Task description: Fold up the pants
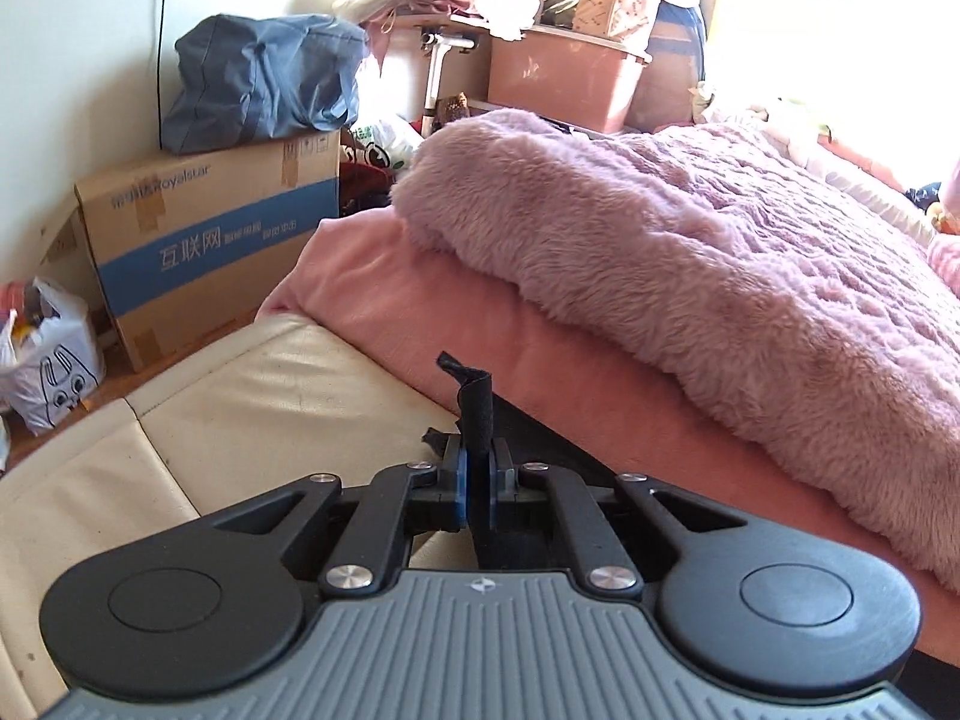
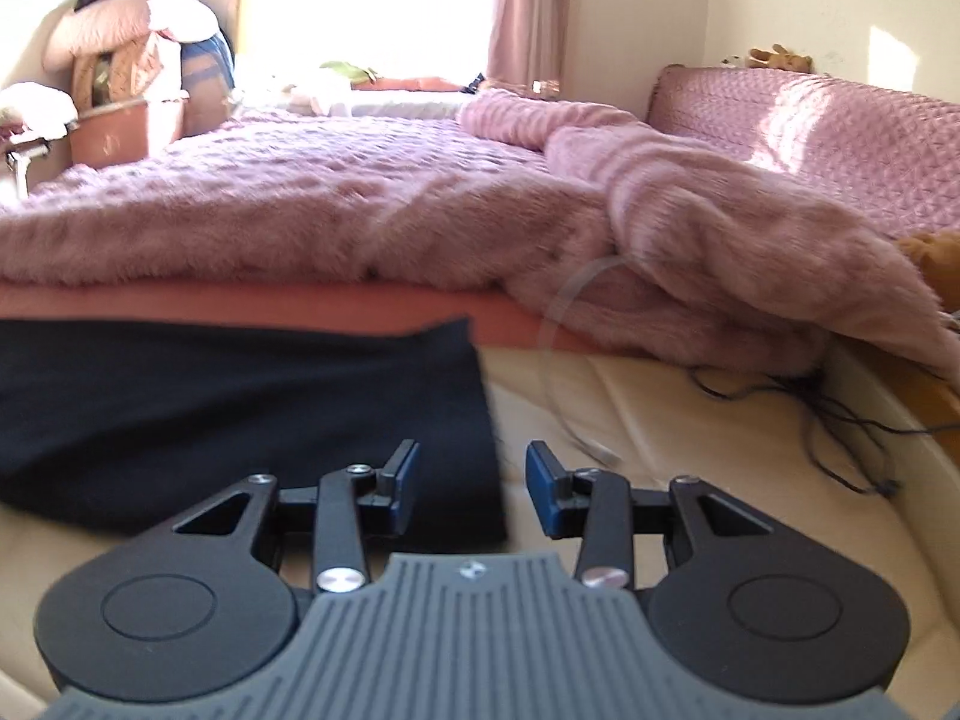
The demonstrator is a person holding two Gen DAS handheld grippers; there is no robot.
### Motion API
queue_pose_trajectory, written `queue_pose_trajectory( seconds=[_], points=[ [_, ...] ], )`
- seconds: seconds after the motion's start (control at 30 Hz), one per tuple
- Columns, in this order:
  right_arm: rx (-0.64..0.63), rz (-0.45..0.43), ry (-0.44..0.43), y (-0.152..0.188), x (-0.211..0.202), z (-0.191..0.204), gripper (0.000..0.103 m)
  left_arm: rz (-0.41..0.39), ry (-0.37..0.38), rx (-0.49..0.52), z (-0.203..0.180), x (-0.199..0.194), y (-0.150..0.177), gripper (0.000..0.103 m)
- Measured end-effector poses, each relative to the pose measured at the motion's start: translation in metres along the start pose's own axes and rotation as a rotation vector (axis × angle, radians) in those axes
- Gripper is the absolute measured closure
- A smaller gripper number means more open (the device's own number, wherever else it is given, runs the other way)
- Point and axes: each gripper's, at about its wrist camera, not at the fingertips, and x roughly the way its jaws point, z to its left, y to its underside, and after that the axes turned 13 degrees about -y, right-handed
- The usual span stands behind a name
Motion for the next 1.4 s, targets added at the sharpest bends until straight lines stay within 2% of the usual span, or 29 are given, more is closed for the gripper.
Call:
queue_pose_trajectory(
  seconds=[0.13,0.27,0.4,0.57,0.7,0.8,0.87,1.03,1.13,1.27,1.4],
  points=[
    [0.013,0.001,0.028,0.03,-0.019,-0.021,0.067,-0.008,-0.062,0.08,-0.02,-0.014,0.004,0.097],
    [0.015,-0.01,0.024,0.047,-0.03,-0.033,0.067,-0.007,-0.099,0.085,-0.032,-0.025,0.005,0.097],
    [-0.022,-0.049,0.013,0.043,-0.034,-0.046,0.065,-0.013,-0.116,0.092,-0.042,-0.038,0.006,0.097],
    [0.016,-0.138,0.016,0.018,-0.041,-0.062,0.059,-0.032,-0.108,0.104,-0.055,-0.05,0.005,0.097],
    [0.038,-0.174,-0.016,0.002,-0.038,-0.06,0.057,-0.074,-0.066,0.111,-0.062,-0.067,-0.001,0.097],
    [0.056,-0.186,-0.048,-0.007,-0.034,-0.054,0.056,-0.126,0.001,0.134,-0.069,-0.088,-0.007,0.097],
    [0.045,-0.193,-0.081,-0.013,-0.029,-0.044,0.053,-0.153,0.044,0.139,-0.074,-0.103,-0.009,0.097],
    [0.026,-0.191,-0.135,-0.021,-0.02,-0.013,0.052,-0.197,0.138,0.141,-0.084,-0.131,-0.011,0.097],
    [0.019,-0.179,-0.081,-0.016,-0.023,0.01,0.052,-0.202,0.18,0.145,-0.089,-0.139,-0.011,0.097],
    [0.01,-0.159,0.052,0.004,-0.035,0.028,0.049,-0.19,0.193,0.149,-0.091,-0.139,-0.007,0.097],
    [0.085,-0.141,0.063,0.025,-0.049,0.016,0.048,-0.178,0.18,0.144,-0.088,-0.137,-0.004,0.097]
  ],
)
